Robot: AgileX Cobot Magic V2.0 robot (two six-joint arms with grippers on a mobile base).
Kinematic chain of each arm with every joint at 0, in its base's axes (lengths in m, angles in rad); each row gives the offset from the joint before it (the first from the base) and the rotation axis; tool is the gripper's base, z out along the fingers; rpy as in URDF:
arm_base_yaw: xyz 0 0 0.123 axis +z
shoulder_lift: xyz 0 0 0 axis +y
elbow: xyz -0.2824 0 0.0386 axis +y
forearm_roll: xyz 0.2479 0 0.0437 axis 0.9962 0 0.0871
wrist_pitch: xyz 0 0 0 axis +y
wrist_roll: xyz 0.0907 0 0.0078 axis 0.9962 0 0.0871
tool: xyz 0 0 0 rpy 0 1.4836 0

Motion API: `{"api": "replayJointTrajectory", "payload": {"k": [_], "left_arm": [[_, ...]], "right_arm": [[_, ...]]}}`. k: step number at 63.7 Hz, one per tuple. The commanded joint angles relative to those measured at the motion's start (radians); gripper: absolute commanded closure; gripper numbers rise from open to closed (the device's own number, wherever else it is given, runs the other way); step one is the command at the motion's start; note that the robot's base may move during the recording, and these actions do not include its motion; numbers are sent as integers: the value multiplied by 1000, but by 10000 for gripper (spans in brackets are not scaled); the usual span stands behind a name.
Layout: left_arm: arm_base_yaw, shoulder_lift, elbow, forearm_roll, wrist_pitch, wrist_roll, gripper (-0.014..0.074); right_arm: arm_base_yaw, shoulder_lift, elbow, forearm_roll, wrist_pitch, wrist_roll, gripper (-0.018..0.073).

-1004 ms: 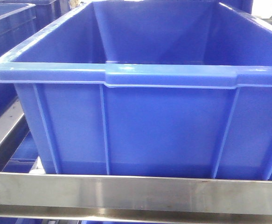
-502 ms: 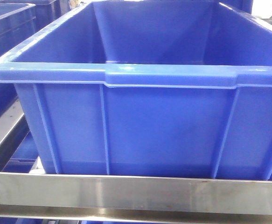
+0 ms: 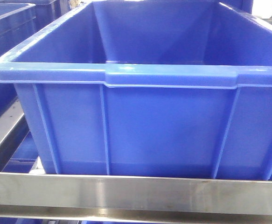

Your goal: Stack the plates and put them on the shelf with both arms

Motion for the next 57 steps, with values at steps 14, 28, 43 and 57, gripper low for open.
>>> {"api": "replayJointTrajectory", "payload": {"k": [14,28,43,57], "left_arm": [[4,9,-30,-4,-79,-10,516],[4,9,-30,-4,-79,-10,516],[4,9,-30,-4,-79,-10,516],[4,7,-30,-4,-79,-10,516]], "right_arm": [[-5,9,-26,-34,-75,-11,510],[-54,9,0,-153,-75,57,510],[-108,-68,137,-180,-120,131,510],[-108,-130,260,-187,-122,148,510]]}}
